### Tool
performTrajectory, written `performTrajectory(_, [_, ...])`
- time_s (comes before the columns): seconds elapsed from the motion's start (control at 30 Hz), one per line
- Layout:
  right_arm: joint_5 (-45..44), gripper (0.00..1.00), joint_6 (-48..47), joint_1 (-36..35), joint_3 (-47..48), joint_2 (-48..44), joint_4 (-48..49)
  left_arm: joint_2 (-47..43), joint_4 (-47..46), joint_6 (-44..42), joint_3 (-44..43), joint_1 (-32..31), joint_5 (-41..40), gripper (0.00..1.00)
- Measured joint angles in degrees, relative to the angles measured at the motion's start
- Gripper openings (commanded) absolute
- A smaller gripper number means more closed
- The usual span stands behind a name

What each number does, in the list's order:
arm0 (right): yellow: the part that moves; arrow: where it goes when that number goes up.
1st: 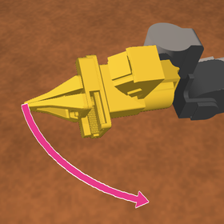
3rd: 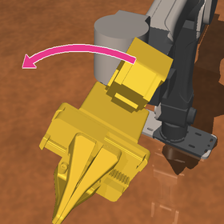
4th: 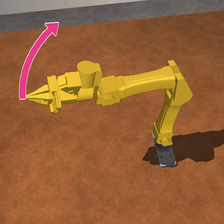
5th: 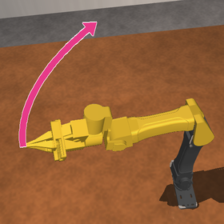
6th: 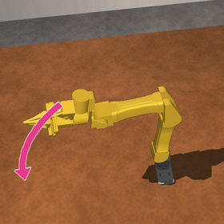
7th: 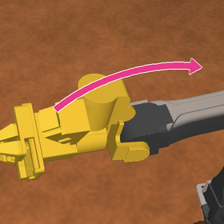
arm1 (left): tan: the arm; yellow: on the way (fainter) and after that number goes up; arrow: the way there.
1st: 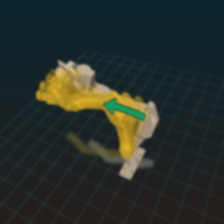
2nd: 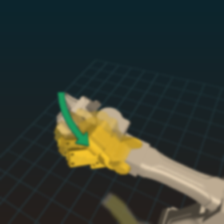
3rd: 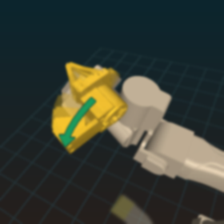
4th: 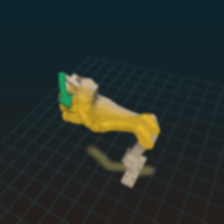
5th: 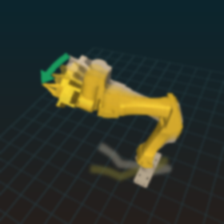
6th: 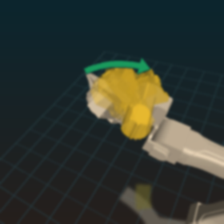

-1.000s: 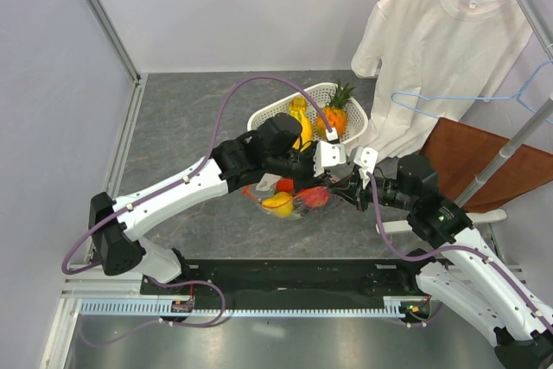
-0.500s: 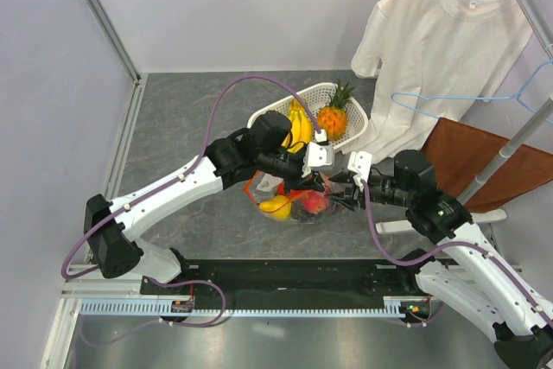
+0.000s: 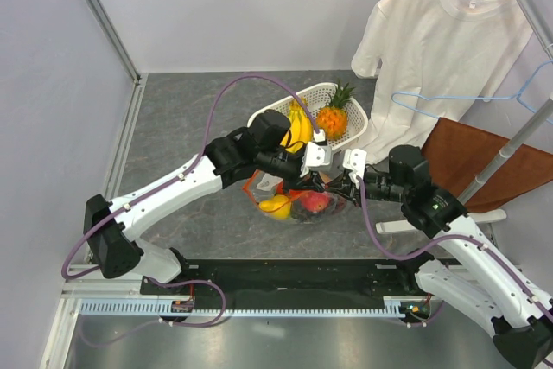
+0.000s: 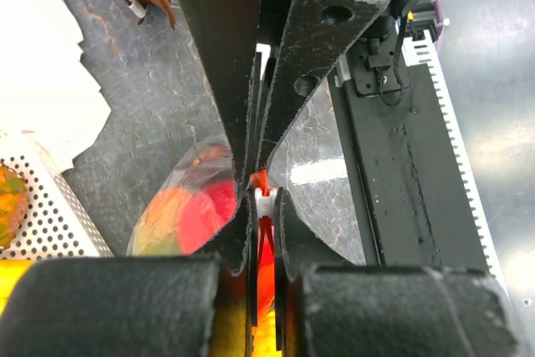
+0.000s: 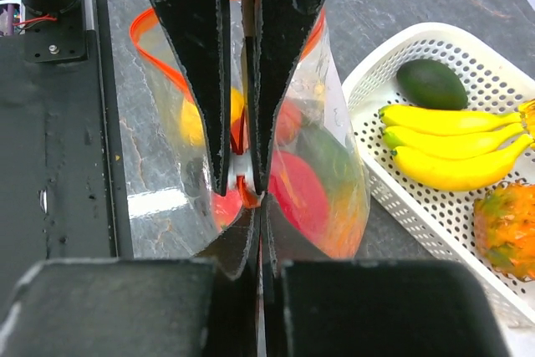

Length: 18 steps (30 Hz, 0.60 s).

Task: Place the food in the zip-top bag and seal the zipper
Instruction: Zip the zipper food storage bag at the center of the board.

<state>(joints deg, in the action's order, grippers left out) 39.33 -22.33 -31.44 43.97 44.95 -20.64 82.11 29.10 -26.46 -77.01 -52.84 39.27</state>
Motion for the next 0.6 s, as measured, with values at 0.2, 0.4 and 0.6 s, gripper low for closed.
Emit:
performTrajectory(0.2, [-1.1,0.0,-0.4,0.0,0.0,-1.5,-0.2,0.0,0.2,-0.3,0.0,2.3,1.6,0.02])
performTrajectory(0.4, [-2.2,0.0,-0.4,0.0,0.0,-3.3,0.0,-0.6,3.5,-2.1,1.8,7.6,1.4,0.03])
performTrajectory(0.6, [-2.5,0.39,-0.3,-0.1,0.0,-3.4,-0.5,-2.3,6.0,-4.3,3.0,9.7,1.5,0.02])
